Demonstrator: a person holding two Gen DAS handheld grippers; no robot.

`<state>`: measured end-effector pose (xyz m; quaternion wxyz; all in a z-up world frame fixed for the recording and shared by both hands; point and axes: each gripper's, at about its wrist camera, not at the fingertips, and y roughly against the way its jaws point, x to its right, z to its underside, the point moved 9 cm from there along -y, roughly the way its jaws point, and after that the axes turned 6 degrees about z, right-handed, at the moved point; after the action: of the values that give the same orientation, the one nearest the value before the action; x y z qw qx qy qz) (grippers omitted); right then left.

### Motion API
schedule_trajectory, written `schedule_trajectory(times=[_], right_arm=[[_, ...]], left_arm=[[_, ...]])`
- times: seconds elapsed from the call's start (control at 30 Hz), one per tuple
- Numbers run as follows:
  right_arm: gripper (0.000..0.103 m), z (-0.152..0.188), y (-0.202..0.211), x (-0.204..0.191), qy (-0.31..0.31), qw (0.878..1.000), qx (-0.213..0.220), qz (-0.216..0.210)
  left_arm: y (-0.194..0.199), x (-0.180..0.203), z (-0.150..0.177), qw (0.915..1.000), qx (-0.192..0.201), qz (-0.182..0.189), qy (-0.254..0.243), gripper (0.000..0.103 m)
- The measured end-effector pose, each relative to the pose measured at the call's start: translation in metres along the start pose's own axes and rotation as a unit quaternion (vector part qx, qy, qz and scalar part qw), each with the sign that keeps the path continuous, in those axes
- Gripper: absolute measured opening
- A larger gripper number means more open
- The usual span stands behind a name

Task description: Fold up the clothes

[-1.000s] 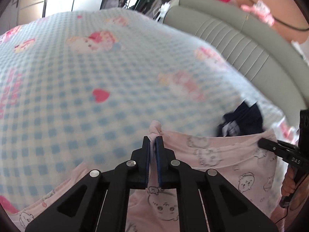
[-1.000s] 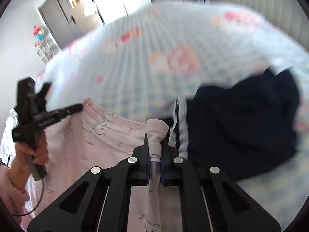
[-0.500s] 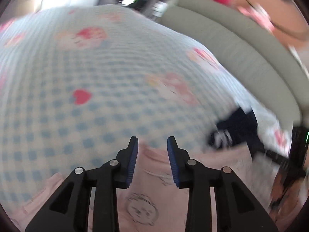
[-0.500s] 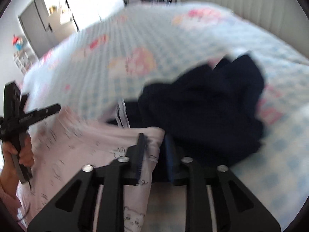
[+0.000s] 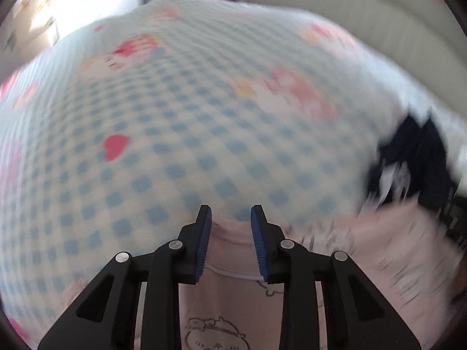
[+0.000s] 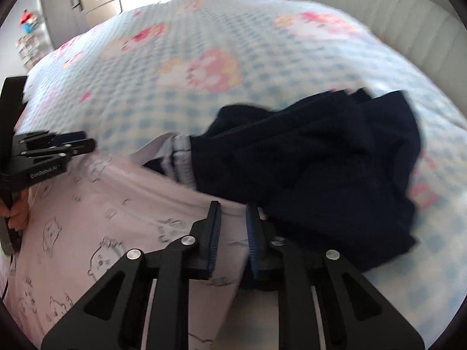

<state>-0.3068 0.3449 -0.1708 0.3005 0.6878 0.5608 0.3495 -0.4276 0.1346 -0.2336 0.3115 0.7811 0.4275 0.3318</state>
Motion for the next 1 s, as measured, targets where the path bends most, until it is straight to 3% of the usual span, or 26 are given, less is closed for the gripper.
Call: schedule_trajectory(times=[0.07, 0.1, 0.17, 0.27, 0.5, 0.6, 0.7, 0.77, 0.83, 0.93, 1.0], right_arm=[[0.020, -0.004, 0.013, 0.012, -0.015, 1.000, 0.007, -0.004], [0.022, -0.001, 0.023, 0.012, -0.027, 0.999, 0.003, -0.032], [0.029, 0.007, 0.046, 0.009, -0.056, 0.993, -0.013, -0.107], [0.034, 0.031, 0.085, -0.016, -0.046, 0.982, -0.029, -0.180], [0.034, 0.116, 0.141, -0.086, -0.008, 0.967, -0.060, -0.248], [0.034, 0.144, 0.140, -0.113, 0.006, 0.968, -0.066, -0.241], [0.034, 0.170, 0.135, -0.130, 0.088, 0.982, -0.045, -0.159], [0.034, 0.182, 0.128, -0.129, 0.106, 0.984, -0.052, -0.133], [0.034, 0.180, 0.138, -0.115, 0.065, 0.985, -0.050, -0.152], [0.037, 0.173, 0.150, -0.106, -0.016, 0.982, -0.045, -0.180], [0.037, 0.181, 0.146, -0.128, -0.010, 0.977, -0.066, -0.204]], left_arm=[[0.030, 0.005, 0.000, 0.9976, 0.013, 0.059, 0.033, 0.030], [0.047, 0.008, 0.006, 0.9963, 0.018, 0.077, 0.033, 0.031], [0.078, 0.018, 0.026, 0.9964, 0.026, 0.078, 0.019, 0.038], [0.119, 0.022, 0.065, 0.9971, 0.026, 0.067, 0.024, 0.039], [0.174, 0.022, 0.188, 0.9944, 0.004, 0.035, 0.100, 0.038], [0.183, 0.017, 0.230, 0.9894, 0.007, 0.027, 0.142, 0.038], [0.187, -0.003, 0.267, 0.9854, -0.014, -0.028, 0.167, 0.037], [0.204, -0.016, 0.280, 0.9836, -0.005, -0.053, 0.172, 0.033], [0.229, -0.030, 0.285, 0.9776, 0.023, -0.068, 0.198, 0.033], [0.226, -0.015, 0.284, 0.9728, 0.040, -0.020, 0.227, 0.033], [0.216, 0.003, 0.287, 0.9765, 0.030, -0.010, 0.213, 0.033]])
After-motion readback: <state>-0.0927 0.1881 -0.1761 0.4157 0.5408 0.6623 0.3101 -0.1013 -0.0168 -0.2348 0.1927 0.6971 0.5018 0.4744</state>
